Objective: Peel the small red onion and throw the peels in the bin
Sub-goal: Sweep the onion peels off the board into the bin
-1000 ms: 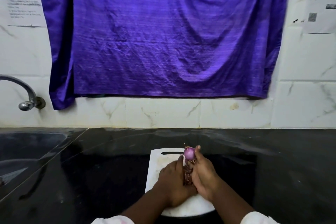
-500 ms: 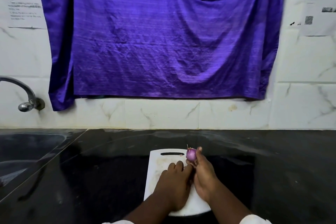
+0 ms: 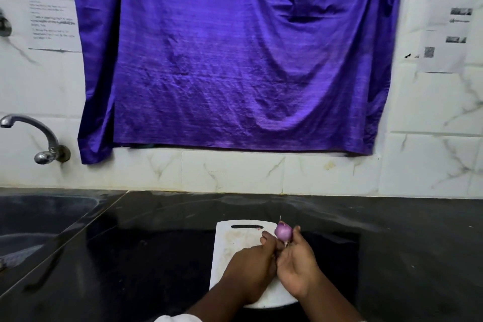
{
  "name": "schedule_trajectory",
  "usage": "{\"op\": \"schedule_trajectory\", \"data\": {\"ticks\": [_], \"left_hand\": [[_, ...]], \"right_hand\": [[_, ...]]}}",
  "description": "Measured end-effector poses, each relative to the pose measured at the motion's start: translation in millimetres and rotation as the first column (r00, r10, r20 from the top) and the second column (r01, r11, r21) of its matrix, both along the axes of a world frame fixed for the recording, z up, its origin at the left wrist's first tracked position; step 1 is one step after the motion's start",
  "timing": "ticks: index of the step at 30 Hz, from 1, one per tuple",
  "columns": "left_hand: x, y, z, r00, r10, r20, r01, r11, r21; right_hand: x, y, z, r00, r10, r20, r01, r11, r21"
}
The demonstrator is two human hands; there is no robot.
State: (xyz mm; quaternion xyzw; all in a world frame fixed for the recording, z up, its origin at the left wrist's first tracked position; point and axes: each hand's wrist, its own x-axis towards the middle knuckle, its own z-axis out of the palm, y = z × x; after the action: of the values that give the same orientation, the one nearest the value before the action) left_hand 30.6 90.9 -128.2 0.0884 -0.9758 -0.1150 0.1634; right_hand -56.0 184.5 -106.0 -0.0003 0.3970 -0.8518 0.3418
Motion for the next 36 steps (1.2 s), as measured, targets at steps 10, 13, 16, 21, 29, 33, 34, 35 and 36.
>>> {"op": "schedule_trajectory", "data": {"ticks": [10,13,16,21,29,33,34,35,36], "left_hand": [[17.3,-3.0,23.2,0.944,0.013,-0.330,0.133,0.900,0.415],[30.5,-8.5,42.4,0.853,0.141,-0.502,0.225,0.768,0.599],[60.6,-18.3,60.9,0.798,0.292,-0.528,0.285,0.590,0.756],[156.5,-28.0,78.4,0.656,0.493,-0.571,0.396,0.420,0.817],[354.7,-45.1,21.1,0.237,0.890,-0.388,0.435,0.260,0.862],[414.3,-56.6,-55.4,0.095,0.975,-0.203,0.376,0.153,0.914],[423.8,-58.7,-77.2,0.064,0.986,-0.151,0.362,0.118,0.925],[431.4,-60.1,-98.1,0.037,0.996,-0.087,0.341,0.069,0.938],[439.2,-61.0,-118.6,0.019,0.999,-0.026,0.327,0.019,0.945]], "right_hand": [[13.0,-0.7,7.6,0.999,0.004,0.051,0.004,0.987,-0.160],[34.6,-4.9,20.8,0.999,0.029,0.023,-0.022,0.969,-0.244],[72.6,-16.8,37.7,0.994,0.088,0.060,-0.067,0.953,-0.295],[158.0,-58.5,44.5,0.951,0.272,0.145,-0.197,0.898,-0.393],[349.7,-126.8,-20.8,0.698,0.696,0.168,-0.628,0.707,-0.324],[419.0,-141.8,-95.5,0.630,0.721,0.288,-0.711,0.685,-0.159],[428.7,-144.9,-114.2,0.632,0.707,0.317,-0.714,0.691,-0.118],[434.9,-147.3,-132.4,0.636,0.688,0.348,-0.715,0.696,-0.070],[439.3,-148.9,-147.3,0.638,0.677,0.368,-0.720,0.693,-0.026]]}}
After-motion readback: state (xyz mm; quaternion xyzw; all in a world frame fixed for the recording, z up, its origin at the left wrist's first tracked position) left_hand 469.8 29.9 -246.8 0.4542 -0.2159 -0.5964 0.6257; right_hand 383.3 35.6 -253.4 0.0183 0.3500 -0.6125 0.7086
